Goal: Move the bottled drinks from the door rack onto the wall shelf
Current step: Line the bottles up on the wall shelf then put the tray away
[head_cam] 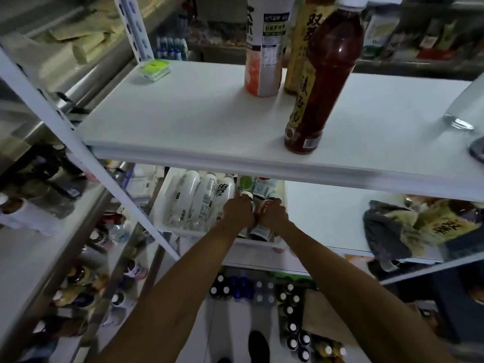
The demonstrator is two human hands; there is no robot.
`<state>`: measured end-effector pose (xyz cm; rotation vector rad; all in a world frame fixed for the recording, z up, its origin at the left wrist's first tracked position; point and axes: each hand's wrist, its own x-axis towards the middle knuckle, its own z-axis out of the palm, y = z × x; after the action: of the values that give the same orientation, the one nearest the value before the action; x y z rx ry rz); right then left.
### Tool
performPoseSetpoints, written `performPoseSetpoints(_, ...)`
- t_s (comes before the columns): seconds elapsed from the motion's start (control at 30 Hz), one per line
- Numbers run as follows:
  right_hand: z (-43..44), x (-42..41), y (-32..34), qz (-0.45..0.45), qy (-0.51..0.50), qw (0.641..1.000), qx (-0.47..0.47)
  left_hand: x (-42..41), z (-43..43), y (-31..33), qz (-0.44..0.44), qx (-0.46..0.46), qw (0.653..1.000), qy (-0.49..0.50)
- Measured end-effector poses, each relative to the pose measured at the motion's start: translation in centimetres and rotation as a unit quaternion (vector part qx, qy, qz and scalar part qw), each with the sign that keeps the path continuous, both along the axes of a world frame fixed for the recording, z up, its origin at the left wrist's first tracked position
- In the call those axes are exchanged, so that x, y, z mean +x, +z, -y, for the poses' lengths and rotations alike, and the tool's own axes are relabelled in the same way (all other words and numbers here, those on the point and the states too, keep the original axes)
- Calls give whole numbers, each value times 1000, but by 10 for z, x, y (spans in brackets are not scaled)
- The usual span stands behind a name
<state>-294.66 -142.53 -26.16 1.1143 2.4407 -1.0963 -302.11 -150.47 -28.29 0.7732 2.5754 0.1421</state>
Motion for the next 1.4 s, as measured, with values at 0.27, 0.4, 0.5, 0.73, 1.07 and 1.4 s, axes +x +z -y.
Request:
performPoseSetpoints(0.27, 11, 4, -13, -27, -73, 996, 40, -3, -5, -4, -5, -54, 998, -25)
performPoseSetpoints(0.4, 12, 13, -13, -42, -75, 994, 69, 3, -3, -5, -34, -38, 999, -11)
performPoseSetpoints(0.5, 12, 18, -9, -74, -75, 990, 91, 12, 2, -6, -73, -32, 997, -15)
performPoseSetpoints(0.73, 4, 35, 6, -120, -63, 982, 130, 23, 7, -9, -81, 62, 995, 9)
performPoseSetpoints(1.07, 17, 59, 27, -178, -56, 974, 131, 42, 43, 28, 21, 244, 957, 153)
performPoseSetpoints(1.4, 90, 71, 54, -255, -21, 962, 95, 80, 112, 58, -16, 327, 921, 209)
